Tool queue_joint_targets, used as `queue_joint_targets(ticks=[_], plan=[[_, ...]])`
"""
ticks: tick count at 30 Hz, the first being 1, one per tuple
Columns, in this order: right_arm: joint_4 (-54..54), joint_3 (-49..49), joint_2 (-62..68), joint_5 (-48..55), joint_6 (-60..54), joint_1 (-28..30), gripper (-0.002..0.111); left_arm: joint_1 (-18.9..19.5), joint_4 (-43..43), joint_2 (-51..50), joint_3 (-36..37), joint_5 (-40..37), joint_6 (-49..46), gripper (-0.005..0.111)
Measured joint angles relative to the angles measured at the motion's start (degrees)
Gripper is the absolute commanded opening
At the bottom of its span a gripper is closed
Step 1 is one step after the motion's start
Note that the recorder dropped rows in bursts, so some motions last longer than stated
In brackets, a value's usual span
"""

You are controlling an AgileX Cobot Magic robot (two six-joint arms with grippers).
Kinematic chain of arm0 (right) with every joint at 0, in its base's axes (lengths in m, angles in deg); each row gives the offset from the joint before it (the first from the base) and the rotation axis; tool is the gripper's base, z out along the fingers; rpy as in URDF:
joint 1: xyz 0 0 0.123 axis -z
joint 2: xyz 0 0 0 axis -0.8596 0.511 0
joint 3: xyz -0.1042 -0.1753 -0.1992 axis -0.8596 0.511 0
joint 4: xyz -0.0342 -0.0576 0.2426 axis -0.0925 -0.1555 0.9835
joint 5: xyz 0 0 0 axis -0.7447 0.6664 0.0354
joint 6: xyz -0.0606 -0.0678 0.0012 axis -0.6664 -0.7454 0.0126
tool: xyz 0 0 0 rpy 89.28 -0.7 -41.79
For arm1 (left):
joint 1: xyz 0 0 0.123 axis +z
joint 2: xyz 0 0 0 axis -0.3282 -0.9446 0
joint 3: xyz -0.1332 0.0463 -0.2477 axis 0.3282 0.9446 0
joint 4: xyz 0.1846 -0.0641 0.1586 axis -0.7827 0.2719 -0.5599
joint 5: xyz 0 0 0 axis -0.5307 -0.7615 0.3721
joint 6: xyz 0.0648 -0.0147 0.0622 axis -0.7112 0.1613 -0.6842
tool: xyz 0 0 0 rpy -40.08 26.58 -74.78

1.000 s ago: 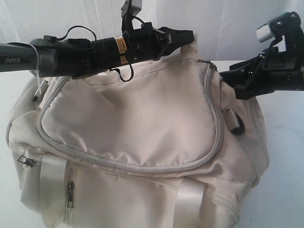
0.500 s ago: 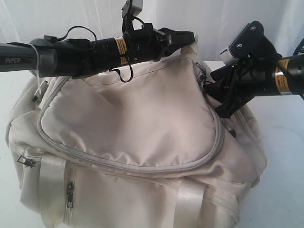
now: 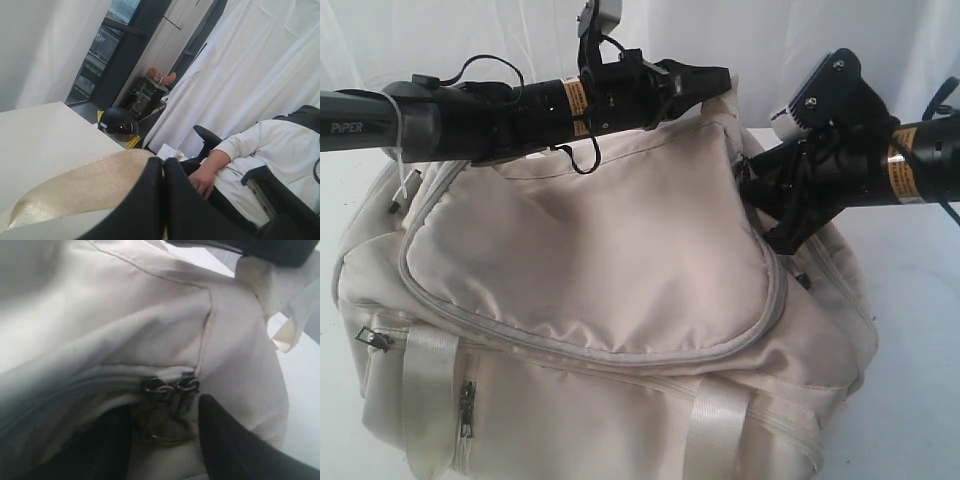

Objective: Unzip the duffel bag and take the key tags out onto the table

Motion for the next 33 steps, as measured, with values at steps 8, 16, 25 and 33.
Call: queue_joint_targets(ticks=[8, 16, 25, 33], plan=[[0.36, -0.10, 2.53, -1.27, 1.42, -0.29, 0.023, 0.00, -0.31, 0.00, 0.00, 0.00, 0.00, 0.000], [0.40, -0.10, 2.63, -1.27, 2.39, -0.29, 0.001, 0.00, -0.42, 0.00, 0.00, -0.11, 0.00, 0.000], [-0.41, -0.10, 1.22, 1.07, 6.71, -0.35, 0.000, 0.00, 0.07, 0.00, 0.00, -0.11, 0.00, 0.000], [-0.86, -0.10, -0.16, 1.99, 7.33, -0.35, 0.000, 0.00, 0.18, 0.00, 0.00, -0.11, 0.00, 0.000]])
